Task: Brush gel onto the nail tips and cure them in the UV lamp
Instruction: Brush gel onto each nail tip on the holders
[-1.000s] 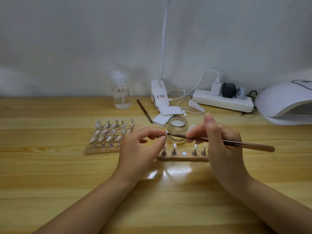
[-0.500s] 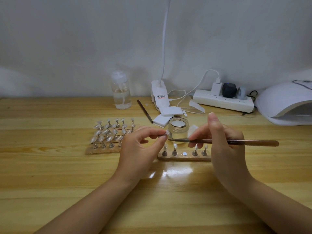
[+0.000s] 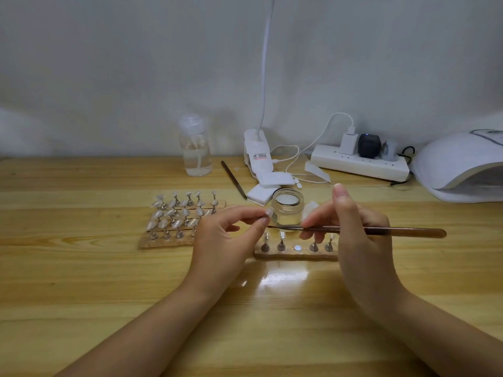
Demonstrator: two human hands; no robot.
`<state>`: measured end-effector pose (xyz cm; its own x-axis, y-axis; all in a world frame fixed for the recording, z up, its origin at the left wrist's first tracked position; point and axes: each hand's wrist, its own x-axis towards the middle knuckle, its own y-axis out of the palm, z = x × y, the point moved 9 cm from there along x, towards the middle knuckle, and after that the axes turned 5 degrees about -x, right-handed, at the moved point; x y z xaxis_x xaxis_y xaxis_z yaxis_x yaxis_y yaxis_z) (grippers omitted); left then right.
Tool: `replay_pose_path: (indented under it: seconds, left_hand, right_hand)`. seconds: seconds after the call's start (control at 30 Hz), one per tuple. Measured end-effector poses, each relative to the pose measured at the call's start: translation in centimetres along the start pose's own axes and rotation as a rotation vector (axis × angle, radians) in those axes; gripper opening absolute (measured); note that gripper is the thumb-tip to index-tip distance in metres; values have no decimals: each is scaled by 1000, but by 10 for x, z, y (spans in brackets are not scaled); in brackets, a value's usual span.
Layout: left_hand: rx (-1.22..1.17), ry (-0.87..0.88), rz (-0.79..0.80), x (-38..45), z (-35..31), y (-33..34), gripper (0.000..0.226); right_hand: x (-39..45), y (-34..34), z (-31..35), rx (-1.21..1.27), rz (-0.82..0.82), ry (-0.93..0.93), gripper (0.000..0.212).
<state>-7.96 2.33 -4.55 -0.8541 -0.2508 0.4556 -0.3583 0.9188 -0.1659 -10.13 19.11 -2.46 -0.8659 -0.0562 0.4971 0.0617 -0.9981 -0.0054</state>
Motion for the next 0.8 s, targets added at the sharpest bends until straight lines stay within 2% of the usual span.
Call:
replay_pose_path:
  seconds: [0.23, 0.5, 0.8]
  left_hand:
    - [-53, 11, 39, 1, 0, 5, 23]
    - [-30, 62, 77, 2, -3, 9, 25]
    - [-20, 66, 59, 2, -1, 8, 27]
  right_hand:
    - [5, -9, 2, -54, -60, -39, 43]
    - [6, -1, 4, -89, -10, -76, 37]
    - [3, -4, 3, -18, -16, -54, 49]
